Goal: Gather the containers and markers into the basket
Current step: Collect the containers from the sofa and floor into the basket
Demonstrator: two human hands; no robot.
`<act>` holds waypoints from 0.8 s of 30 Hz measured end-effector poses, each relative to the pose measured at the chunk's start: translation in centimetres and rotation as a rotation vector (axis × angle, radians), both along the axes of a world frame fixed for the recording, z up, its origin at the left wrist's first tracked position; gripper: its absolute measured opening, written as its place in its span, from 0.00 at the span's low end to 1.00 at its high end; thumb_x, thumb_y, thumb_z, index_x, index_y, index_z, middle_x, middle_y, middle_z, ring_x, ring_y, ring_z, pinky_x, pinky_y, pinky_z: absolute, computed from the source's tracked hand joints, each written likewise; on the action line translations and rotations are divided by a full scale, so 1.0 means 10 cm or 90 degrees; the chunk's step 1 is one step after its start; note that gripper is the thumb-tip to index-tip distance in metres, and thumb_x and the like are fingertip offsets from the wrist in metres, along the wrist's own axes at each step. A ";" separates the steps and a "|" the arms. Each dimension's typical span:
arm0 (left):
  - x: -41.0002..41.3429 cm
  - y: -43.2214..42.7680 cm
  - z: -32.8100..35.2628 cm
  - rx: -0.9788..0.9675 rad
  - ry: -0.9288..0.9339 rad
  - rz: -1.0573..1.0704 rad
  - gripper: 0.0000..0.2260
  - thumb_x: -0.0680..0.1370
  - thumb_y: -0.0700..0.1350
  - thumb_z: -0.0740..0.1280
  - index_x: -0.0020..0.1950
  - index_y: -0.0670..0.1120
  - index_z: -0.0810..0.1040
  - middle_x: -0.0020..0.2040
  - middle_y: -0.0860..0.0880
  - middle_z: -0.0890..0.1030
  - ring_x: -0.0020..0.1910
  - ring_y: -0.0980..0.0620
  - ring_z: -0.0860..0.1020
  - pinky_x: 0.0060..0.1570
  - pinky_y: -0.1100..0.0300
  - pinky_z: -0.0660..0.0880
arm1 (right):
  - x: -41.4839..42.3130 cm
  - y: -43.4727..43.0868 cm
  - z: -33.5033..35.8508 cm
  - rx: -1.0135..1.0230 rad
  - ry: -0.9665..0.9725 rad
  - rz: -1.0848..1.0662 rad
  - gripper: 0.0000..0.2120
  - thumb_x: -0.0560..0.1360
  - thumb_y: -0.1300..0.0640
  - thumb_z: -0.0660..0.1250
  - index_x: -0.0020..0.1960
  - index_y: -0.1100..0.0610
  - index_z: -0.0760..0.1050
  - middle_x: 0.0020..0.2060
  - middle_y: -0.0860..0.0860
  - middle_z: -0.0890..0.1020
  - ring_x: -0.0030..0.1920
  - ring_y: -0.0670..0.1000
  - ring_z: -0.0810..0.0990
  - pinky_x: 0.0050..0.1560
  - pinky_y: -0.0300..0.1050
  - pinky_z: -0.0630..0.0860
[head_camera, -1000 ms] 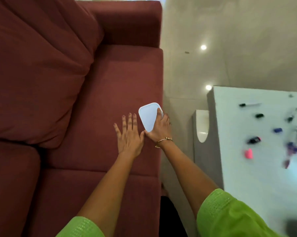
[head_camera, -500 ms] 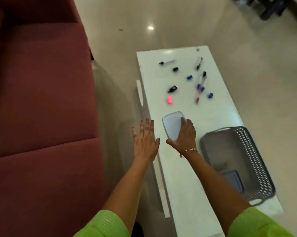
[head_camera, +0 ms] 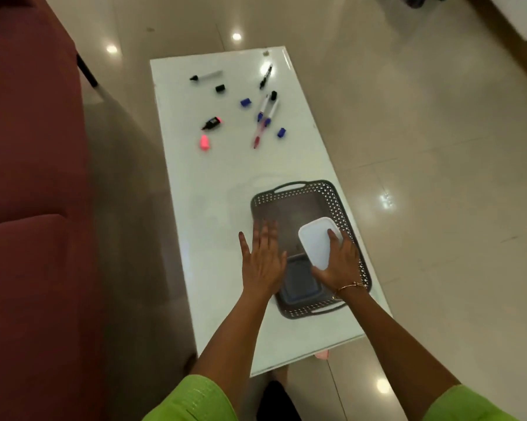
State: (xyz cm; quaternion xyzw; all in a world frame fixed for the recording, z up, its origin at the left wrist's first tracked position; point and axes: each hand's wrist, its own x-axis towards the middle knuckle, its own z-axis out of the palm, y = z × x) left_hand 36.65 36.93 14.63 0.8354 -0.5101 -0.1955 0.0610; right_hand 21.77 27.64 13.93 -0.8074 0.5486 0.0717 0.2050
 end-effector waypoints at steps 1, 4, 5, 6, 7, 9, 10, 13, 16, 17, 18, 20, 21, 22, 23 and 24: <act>-0.10 -0.01 -0.05 0.007 -0.009 0.000 0.31 0.76 0.54 0.61 0.75 0.43 0.55 0.75 0.43 0.61 0.74 0.44 0.59 0.69 0.36 0.54 | -0.10 0.00 -0.08 0.013 0.005 -0.006 0.46 0.62 0.48 0.72 0.72 0.58 0.52 0.69 0.65 0.59 0.67 0.66 0.61 0.68 0.60 0.59; -0.28 0.05 -0.23 0.027 -0.039 -0.013 0.30 0.77 0.56 0.54 0.75 0.44 0.53 0.75 0.44 0.60 0.75 0.45 0.58 0.69 0.36 0.54 | -0.28 0.00 -0.31 0.043 0.002 -0.028 0.45 0.64 0.48 0.72 0.72 0.58 0.52 0.69 0.65 0.59 0.68 0.67 0.61 0.68 0.61 0.59; -0.32 0.08 -0.29 0.032 -0.052 -0.016 0.29 0.77 0.57 0.51 0.75 0.44 0.53 0.75 0.44 0.60 0.75 0.45 0.58 0.69 0.36 0.55 | -0.32 -0.01 -0.39 0.052 -0.008 -0.045 0.44 0.64 0.48 0.72 0.72 0.58 0.52 0.70 0.66 0.58 0.68 0.67 0.60 0.69 0.62 0.60; -0.34 0.11 -0.34 0.039 -0.062 -0.019 0.29 0.77 0.57 0.48 0.75 0.44 0.54 0.75 0.44 0.60 0.75 0.45 0.58 0.69 0.36 0.54 | -0.36 -0.02 -0.46 0.058 -0.023 -0.066 0.44 0.65 0.49 0.72 0.72 0.58 0.52 0.70 0.66 0.58 0.69 0.67 0.59 0.69 0.62 0.60; -0.36 0.15 -0.39 0.043 -0.072 -0.025 0.29 0.77 0.58 0.46 0.75 0.44 0.53 0.76 0.44 0.59 0.75 0.44 0.57 0.70 0.37 0.52 | -0.41 -0.04 -0.51 0.062 -0.040 -0.090 0.44 0.65 0.50 0.72 0.72 0.58 0.52 0.70 0.66 0.58 0.69 0.67 0.59 0.69 0.62 0.60; -0.38 0.22 -0.46 0.051 -0.071 -0.040 0.30 0.77 0.58 0.43 0.76 0.44 0.49 0.77 0.44 0.54 0.76 0.44 0.52 0.71 0.39 0.46 | -0.48 -0.09 -0.58 0.064 -0.058 -0.123 0.44 0.64 0.51 0.73 0.72 0.58 0.53 0.70 0.66 0.58 0.69 0.67 0.59 0.68 0.62 0.62; -0.39 0.25 -0.49 0.057 -0.063 -0.046 0.30 0.77 0.58 0.41 0.76 0.45 0.47 0.77 0.44 0.51 0.76 0.44 0.49 0.72 0.39 0.44 | -0.52 -0.11 -0.60 0.065 -0.058 -0.131 0.44 0.64 0.51 0.73 0.72 0.58 0.53 0.70 0.66 0.59 0.68 0.67 0.60 0.67 0.61 0.62; -0.43 0.28 -0.53 0.062 -0.071 -0.043 0.31 0.76 0.59 0.39 0.76 0.46 0.44 0.78 0.44 0.48 0.76 0.45 0.47 0.72 0.40 0.42 | -0.60 -0.12 -0.63 0.067 -0.054 -0.118 0.44 0.63 0.50 0.73 0.72 0.58 0.53 0.69 0.66 0.59 0.67 0.66 0.61 0.66 0.59 0.63; -0.49 0.25 -0.51 0.059 -0.090 -0.045 0.31 0.77 0.59 0.40 0.76 0.45 0.48 0.77 0.44 0.53 0.76 0.45 0.51 0.71 0.39 0.44 | -0.62 -0.09 -0.65 0.077 -0.052 -0.111 0.44 0.63 0.50 0.73 0.72 0.58 0.53 0.69 0.65 0.60 0.67 0.66 0.62 0.64 0.59 0.65; -0.51 0.23 -0.50 0.054 -0.095 -0.052 0.31 0.77 0.59 0.40 0.76 0.45 0.49 0.77 0.44 0.53 0.76 0.44 0.52 0.71 0.39 0.44 | -0.63 -0.08 -0.65 0.077 -0.053 -0.109 0.44 0.63 0.50 0.73 0.71 0.58 0.53 0.69 0.65 0.60 0.67 0.66 0.62 0.64 0.59 0.65; -0.51 0.22 -0.49 0.049 -0.097 -0.058 0.31 0.77 0.59 0.40 0.76 0.45 0.49 0.77 0.44 0.53 0.76 0.44 0.52 0.71 0.39 0.43 | -0.63 -0.07 -0.65 0.075 -0.053 -0.108 0.44 0.64 0.50 0.73 0.71 0.58 0.53 0.69 0.65 0.60 0.67 0.65 0.62 0.64 0.60 0.65; -0.51 0.18 -0.47 0.043 -0.093 -0.060 0.31 0.77 0.60 0.41 0.76 0.45 0.48 0.77 0.44 0.52 0.76 0.44 0.51 0.71 0.40 0.42 | -0.63 -0.07 -0.63 0.070 -0.053 -0.108 0.44 0.65 0.49 0.72 0.72 0.58 0.52 0.70 0.64 0.59 0.68 0.65 0.61 0.65 0.59 0.64; -0.51 0.17 -0.46 0.042 -0.097 -0.061 0.31 0.77 0.60 0.42 0.76 0.45 0.50 0.77 0.44 0.53 0.76 0.44 0.52 0.71 0.39 0.43 | -0.64 -0.07 -0.63 0.068 -0.054 -0.109 0.44 0.65 0.48 0.72 0.72 0.58 0.52 0.70 0.64 0.59 0.68 0.65 0.61 0.66 0.59 0.64; -0.52 0.16 -0.46 0.040 -0.106 -0.067 0.31 0.77 0.61 0.43 0.76 0.46 0.51 0.77 0.44 0.55 0.76 0.44 0.53 0.71 0.39 0.45 | -0.64 -0.07 -0.62 0.066 -0.055 -0.108 0.44 0.65 0.48 0.72 0.72 0.58 0.52 0.70 0.64 0.59 0.68 0.65 0.61 0.66 0.59 0.64; -0.53 0.16 -0.47 0.038 -0.113 -0.078 0.30 0.77 0.61 0.44 0.76 0.47 0.52 0.76 0.44 0.56 0.75 0.43 0.55 0.72 0.38 0.46 | -0.65 -0.07 -0.62 0.065 -0.055 -0.106 0.44 0.65 0.48 0.72 0.72 0.57 0.52 0.70 0.64 0.59 0.68 0.65 0.61 0.66 0.59 0.64; -0.55 0.16 -0.48 0.036 -0.113 -0.088 0.30 0.77 0.61 0.44 0.76 0.47 0.52 0.76 0.44 0.57 0.75 0.43 0.55 0.72 0.38 0.45 | -0.65 -0.07 -0.62 0.063 -0.055 -0.103 0.44 0.65 0.47 0.72 0.72 0.57 0.52 0.70 0.64 0.59 0.68 0.65 0.62 0.66 0.59 0.65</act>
